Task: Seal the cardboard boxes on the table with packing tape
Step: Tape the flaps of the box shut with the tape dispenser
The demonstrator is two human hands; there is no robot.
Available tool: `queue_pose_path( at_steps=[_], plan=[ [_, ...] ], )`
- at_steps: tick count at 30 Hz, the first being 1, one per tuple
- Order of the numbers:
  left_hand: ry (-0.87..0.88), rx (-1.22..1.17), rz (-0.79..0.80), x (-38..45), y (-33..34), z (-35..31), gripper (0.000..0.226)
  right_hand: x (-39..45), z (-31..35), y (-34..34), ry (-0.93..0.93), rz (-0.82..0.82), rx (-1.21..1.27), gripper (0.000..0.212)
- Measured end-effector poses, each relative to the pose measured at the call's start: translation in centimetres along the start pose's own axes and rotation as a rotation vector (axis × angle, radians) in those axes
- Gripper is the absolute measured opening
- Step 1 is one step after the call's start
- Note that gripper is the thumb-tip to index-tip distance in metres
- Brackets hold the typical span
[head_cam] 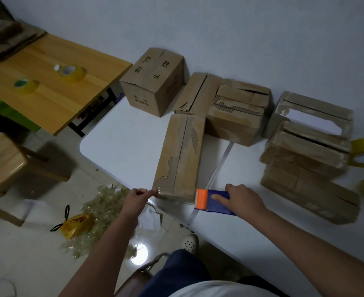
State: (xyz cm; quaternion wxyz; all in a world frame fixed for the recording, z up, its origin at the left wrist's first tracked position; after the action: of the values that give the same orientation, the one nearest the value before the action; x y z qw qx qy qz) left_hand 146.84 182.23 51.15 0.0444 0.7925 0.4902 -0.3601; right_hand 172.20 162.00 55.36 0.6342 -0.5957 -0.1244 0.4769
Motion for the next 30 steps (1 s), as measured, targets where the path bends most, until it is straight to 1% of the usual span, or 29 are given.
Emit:
queue_pose_path(
  at_steps=[2, 4, 6, 7, 9, 10, 12, 13, 15, 16, 17, 18, 19, 20, 21, 22, 25, 27, 30],
  plan=[
    [-0.002, -0.006, 0.003, -0.1, 0.1, 0.0, 0.039, 0.2, 0.0, 0.1, -0.007, 0.005, -0.019, 0.062],
    [0.007, 0.012, 0.027, -0.2, 0.0, -0.1, 0.042, 0.4, 0.0, 0.1, -0.010, 0.008, -0.021, 0.062],
    [0.042, 0.057, 0.050, -0.3, -0.2, -0.4, 0.043, 0.5, -0.1, 0.1, -0.009, 0.013, -0.022, 0.062],
    [0.061, 0.098, 0.052, -0.3, -0.3, -0.5, 0.038, 0.5, -0.2, 0.2, -0.006, 0.018, -0.025, 0.062],
    [0.104, 0.176, 0.043, -0.4, -1.0, -1.0, 0.022, 0.4, -0.3, 0.3, 0.004, 0.026, -0.028, 0.061],
    [0.122, 0.196, 0.047, -0.4, -1.4, -1.3, 0.020, 0.4, -0.3, 0.4, 0.008, 0.028, -0.029, 0.061],
    [0.149, 0.284, 0.052, -0.2, -2.3, -1.7, 0.024, 0.3, -0.2, 0.4, 0.015, 0.023, -0.031, 0.060],
    [0.167, 0.404, 0.016, 0.0, -2.8, -1.9, 0.028, 0.3, -0.1, 0.3, 0.014, 0.016, -0.032, 0.059],
    [0.243, 0.659, -0.142, -0.1, -3.4, -2.8, 0.047, 0.2, -0.1, 0.2, 0.010, 0.004, -0.028, 0.058],
    [0.353, 0.730, -0.209, -0.9, -2.8, -4.0, 0.053, 0.2, -0.1, 0.2, 0.009, 0.002, -0.023, 0.057],
    [0.519, 0.783, -0.231, -2.0, -1.2, -5.4, 0.057, 0.2, -0.1, 0.2, 0.009, 0.005, -0.015, 0.057],
    [0.703, 0.844, -0.191, -3.1, 1.2, -6.6, 0.059, 0.2, -0.1, 0.3, 0.011, 0.012, -0.004, 0.057],
    [0.858, 0.930, -0.084, -3.8, 4.0, -7.1, 0.061, 0.2, -0.1, 0.3, 0.014, 0.023, 0.007, 0.057],
    [0.960, 1.044, 0.050, -4.0, 6.8, -6.8, 0.060, 0.2, -0.1, 0.3, 0.017, 0.029, 0.018, 0.058],
    [1.026, 1.159, 0.145, -3.9, 8.8, -6.2, 0.056, 0.1, -0.2, 0.2, 0.021, 0.031, 0.028, 0.058],
    [1.062, 1.255, 0.187, -3.4, 10.1, -5.7, 0.054, 0.1, -0.3, 0.1, 0.024, 0.027, 0.038, 0.059],
    [1.052, 1.422, 0.200, -1.8, 11.1, -4.5, 0.059, 0.1, -0.6, 0.1, 0.022, 0.031, 0.054, 0.060],
    [1.065, 1.446, 0.199, -1.4, 11.0, -4.1, 0.059, -0.1, -0.6, 0.2, -0.006, 0.046, 0.045, 0.059],
    [1.050, 1.443, 0.201, -1.3, 10.9, -4.3, 0.059, -0.6, -0.9, -0.5, -0.066, 0.009, 0.028, 0.056]
  ],
)
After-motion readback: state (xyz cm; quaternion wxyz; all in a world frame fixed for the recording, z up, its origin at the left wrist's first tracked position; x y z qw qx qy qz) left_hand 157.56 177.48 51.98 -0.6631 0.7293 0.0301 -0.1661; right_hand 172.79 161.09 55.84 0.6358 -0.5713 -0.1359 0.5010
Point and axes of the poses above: each hand's wrist, its own x-axis towards the middle knuckle, its own y-axis out of the palm, z = x × y, the point moved 7 cm from there along x, towards the middle knuckle
